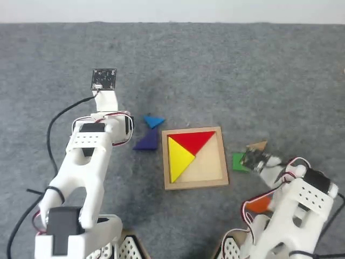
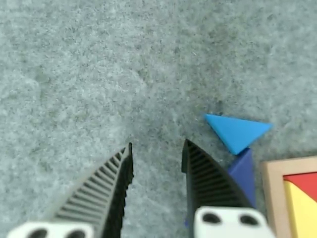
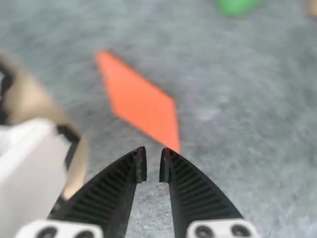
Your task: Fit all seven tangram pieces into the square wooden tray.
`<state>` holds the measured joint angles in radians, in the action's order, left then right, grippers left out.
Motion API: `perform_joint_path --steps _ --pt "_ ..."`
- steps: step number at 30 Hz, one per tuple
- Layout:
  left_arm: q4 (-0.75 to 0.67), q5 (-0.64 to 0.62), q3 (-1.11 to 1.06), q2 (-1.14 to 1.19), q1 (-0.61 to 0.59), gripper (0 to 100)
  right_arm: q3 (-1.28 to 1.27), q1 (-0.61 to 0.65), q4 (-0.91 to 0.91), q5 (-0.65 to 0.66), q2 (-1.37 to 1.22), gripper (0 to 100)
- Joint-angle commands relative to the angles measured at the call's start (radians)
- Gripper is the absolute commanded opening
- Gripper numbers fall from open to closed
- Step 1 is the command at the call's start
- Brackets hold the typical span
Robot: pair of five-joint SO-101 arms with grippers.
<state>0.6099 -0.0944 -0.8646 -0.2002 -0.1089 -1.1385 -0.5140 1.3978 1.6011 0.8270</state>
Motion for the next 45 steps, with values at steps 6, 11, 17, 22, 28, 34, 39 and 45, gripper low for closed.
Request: perform_joint_path --steps 6,11,17,22,28,34,39,45 --pt "-0.021 0.018 0.004 -0.043 0.008 16 0.0 0.005 0.033 0.259 0.002 6.9" --pt "-0.021 0.018 0.004 -0.043 0.008 16 -0.118 0.005 -0.153 0.256 0.002 6.9" --pt "-0.021 0.018 0.004 -0.043 0.008 16 -0.258 0.007 -0.455 0.094 0.002 6.9" --pt "-0.021 0.018 0.004 -0.043 0.008 16 -0.253 0.005 -0.573 -0.048 0.002 6.9" --pt "-0.021 0.018 0.004 -0.043 0.008 16 -0.222 -0.03 -0.696 -0.186 0.002 6.9" --pt "-0.021 0.018 0.004 -0.043 0.008 16 -0.084 -0.142 -0.662 -0.393 0.002 6.9" --pt "-0.021 0.018 0.004 -0.043 0.008 16 0.054 -0.111 -0.407 -0.755 0.004 6.7" --pt "-0.021 0.02 0.004 -0.043 0.009 16 0.117 0.214 -0.228 -1.536 -0.01 7.0"
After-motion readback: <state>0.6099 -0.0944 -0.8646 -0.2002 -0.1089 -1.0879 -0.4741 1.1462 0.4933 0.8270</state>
